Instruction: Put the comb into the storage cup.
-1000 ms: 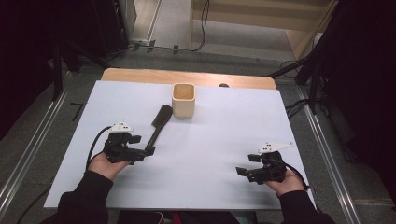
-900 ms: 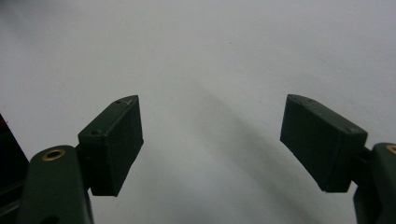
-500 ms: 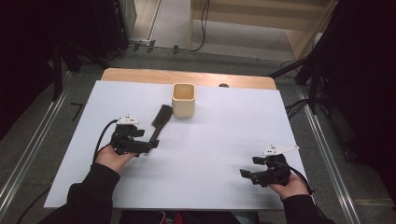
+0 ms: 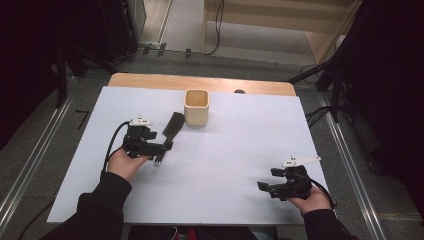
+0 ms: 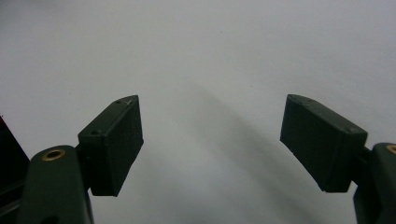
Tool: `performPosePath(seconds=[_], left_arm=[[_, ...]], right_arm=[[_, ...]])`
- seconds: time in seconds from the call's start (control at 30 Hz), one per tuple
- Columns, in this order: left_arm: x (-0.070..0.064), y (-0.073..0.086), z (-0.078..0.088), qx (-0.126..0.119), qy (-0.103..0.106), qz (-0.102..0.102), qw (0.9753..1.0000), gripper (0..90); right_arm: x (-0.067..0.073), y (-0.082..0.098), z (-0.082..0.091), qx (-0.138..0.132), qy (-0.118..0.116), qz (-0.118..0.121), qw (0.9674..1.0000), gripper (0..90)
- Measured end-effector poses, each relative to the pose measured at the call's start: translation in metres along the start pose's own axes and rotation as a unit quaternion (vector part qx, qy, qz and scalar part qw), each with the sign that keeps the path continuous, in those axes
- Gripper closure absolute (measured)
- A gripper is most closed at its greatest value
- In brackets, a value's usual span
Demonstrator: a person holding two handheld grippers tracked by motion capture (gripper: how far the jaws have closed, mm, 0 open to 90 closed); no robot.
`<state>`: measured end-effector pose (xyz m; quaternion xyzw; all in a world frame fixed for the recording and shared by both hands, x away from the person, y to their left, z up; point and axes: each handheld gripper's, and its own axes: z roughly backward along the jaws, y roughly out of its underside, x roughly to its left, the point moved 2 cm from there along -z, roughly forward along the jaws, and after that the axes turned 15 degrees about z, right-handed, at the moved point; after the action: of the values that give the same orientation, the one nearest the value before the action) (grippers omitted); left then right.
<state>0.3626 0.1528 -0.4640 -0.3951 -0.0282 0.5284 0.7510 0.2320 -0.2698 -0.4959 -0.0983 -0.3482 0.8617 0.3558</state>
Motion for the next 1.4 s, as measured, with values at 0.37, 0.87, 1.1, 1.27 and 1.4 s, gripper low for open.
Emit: performPosePath(seconds=[0.37,0.87,1.1,1.27,1.4], left_arm=[[0.001,-0.004,-0.007,-0.005,-0.019,0.003,0.9998,22.1],[0.005,0.006,-0.013,-0.001,-0.038,0.005,0.9993,22.2],[0.005,0.014,-0.016,0.0,-0.041,0.007,0.9991,22.4],[0.005,0.019,-0.016,0.008,-0.047,0.008,0.9988,22.4],[0.007,0.024,-0.015,0.01,-0.048,0.012,0.9987,23.1]], right_arm=[[0.0,0.0,0.0,0.001,0.0,0.001,1.0,19.5],[0.0,0.0,0.0,0.001,0.0,0.003,1.0,19.4],[0.001,-0.002,-0.001,0.0,-0.001,0.005,1.0,19.4],[0.001,-0.003,-0.002,0.0,-0.003,0.008,1.0,19.4],[0.001,-0.006,-0.004,-0.001,-0.006,0.011,0.9999,19.4]])
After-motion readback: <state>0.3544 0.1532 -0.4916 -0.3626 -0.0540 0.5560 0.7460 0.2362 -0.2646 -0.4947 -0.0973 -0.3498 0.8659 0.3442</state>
